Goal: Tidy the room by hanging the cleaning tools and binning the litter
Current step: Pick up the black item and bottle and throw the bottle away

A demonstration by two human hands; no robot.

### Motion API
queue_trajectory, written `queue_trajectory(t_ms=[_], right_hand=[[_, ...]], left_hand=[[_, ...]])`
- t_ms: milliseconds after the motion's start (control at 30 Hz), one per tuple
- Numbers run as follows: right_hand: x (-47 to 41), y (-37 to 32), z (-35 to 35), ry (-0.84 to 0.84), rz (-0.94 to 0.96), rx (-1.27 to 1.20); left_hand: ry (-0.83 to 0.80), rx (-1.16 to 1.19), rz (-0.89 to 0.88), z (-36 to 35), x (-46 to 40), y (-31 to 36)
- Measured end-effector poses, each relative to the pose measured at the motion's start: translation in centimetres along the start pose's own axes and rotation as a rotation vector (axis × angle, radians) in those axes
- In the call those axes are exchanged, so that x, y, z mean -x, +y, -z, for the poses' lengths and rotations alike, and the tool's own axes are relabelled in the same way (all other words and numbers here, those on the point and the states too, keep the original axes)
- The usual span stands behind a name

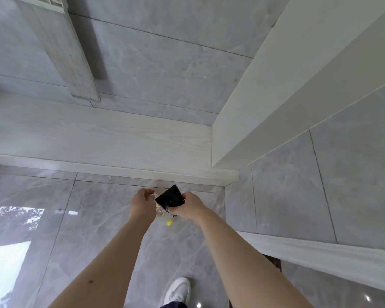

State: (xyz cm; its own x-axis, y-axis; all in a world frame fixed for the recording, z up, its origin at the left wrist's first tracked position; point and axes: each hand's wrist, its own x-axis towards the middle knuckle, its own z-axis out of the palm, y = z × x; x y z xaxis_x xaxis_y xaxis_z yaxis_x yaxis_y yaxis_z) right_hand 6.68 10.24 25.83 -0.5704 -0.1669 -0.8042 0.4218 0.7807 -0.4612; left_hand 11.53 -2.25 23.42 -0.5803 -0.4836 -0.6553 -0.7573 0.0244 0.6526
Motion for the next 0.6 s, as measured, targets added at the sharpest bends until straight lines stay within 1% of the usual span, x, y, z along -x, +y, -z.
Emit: queue_trajectory(t_ms=[167,367,600], right_hand=[[-4.5,1.8,0.0,0.045,-0.049,-0.030],[-10.5,3.2,-1.7,0.087,-0.035,-0.039],[-18.0,5.6,-4.8,0.047,-0.085,-0.122]], left_hand=[[0.053,-0.003,0.063,-2.2,-3.1,-1.5],[0.089,-0.033,0.122,-4.6,-7.7,-4.4],[0.115,-0.127,0.213,-8.0,-13.4,-9.8]])
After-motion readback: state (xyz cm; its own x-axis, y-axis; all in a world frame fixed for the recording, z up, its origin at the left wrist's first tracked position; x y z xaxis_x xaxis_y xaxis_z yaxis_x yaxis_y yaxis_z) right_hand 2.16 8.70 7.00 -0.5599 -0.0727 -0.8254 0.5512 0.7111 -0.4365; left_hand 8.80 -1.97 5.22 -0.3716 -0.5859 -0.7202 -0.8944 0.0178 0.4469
